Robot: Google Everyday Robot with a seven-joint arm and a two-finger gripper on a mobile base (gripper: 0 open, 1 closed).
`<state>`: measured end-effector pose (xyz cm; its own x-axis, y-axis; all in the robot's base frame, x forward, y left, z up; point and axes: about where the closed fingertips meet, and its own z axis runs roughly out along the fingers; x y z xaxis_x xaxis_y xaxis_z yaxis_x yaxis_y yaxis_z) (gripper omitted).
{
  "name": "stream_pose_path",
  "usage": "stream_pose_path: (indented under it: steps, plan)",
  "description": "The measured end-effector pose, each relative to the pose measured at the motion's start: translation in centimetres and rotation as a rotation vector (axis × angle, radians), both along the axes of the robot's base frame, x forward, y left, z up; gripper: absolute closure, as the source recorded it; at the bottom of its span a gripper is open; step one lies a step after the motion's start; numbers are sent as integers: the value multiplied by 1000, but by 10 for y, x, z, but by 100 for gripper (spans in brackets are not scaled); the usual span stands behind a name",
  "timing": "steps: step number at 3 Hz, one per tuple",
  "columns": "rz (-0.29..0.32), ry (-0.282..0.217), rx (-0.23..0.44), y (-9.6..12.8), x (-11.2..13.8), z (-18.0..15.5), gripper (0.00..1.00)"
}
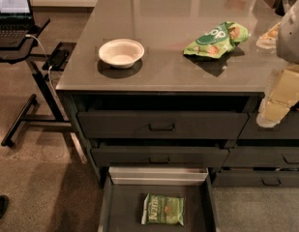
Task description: Pick green jalapeno chip bag from bottom drawer and place on counter
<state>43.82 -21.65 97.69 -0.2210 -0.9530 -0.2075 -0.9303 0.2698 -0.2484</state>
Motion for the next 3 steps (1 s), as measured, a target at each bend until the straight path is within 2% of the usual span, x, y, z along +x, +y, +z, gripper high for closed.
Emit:
stream_pose_path:
  steps: [1, 2, 3]
  plan:
    - [0, 0, 0, 0, 0, 0, 0]
    - [-2, 17, 25, 0, -29, -8, 0]
    - [39, 26, 78, 12, -76, -33, 0]
